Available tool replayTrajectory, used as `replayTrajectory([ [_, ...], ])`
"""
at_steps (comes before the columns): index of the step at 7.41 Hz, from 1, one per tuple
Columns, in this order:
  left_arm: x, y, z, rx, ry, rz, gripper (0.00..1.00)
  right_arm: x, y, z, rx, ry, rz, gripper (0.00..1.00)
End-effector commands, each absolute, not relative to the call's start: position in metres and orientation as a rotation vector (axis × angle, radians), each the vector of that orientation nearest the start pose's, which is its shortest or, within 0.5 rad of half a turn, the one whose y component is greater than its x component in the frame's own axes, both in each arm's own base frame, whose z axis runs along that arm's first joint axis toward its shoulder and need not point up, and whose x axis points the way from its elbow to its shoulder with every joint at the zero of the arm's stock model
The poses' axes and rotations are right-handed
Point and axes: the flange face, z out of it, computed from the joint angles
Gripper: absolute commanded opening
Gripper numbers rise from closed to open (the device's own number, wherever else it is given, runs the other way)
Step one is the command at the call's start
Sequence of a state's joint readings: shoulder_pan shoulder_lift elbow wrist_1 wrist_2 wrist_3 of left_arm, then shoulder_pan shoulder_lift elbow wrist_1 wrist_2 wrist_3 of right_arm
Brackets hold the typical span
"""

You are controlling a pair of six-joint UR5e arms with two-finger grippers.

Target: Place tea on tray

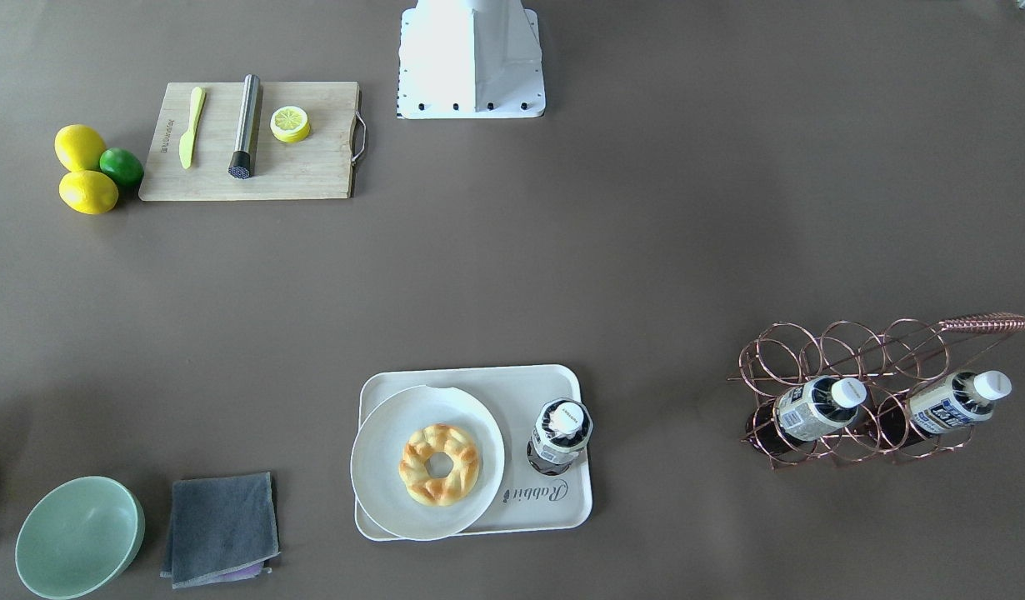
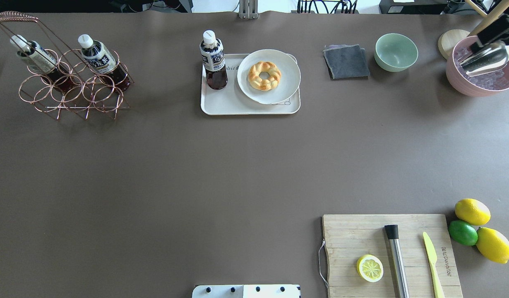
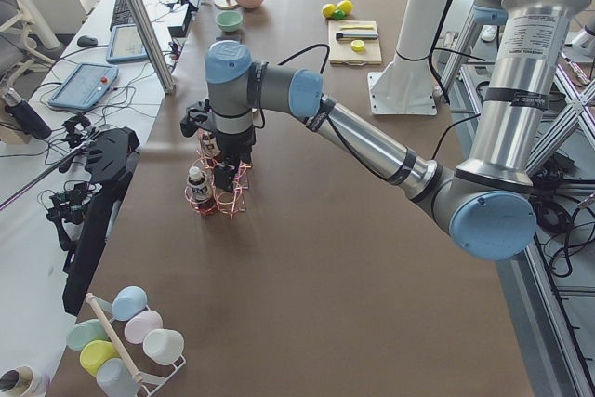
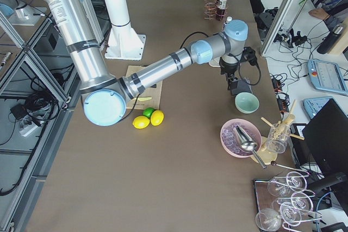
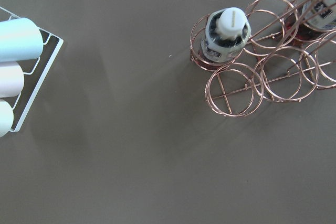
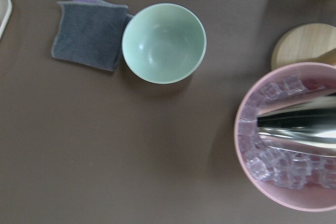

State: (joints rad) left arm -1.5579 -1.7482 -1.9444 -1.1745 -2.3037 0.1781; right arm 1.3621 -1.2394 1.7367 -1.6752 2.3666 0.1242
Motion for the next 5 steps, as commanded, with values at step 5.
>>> replayTrajectory([
  [5,-0.063,-0.503,0.502,0.169,0.723,0.243,0.97,0.118,-0.548,0.577,0.212,-0.759,-0.379,1.00],
])
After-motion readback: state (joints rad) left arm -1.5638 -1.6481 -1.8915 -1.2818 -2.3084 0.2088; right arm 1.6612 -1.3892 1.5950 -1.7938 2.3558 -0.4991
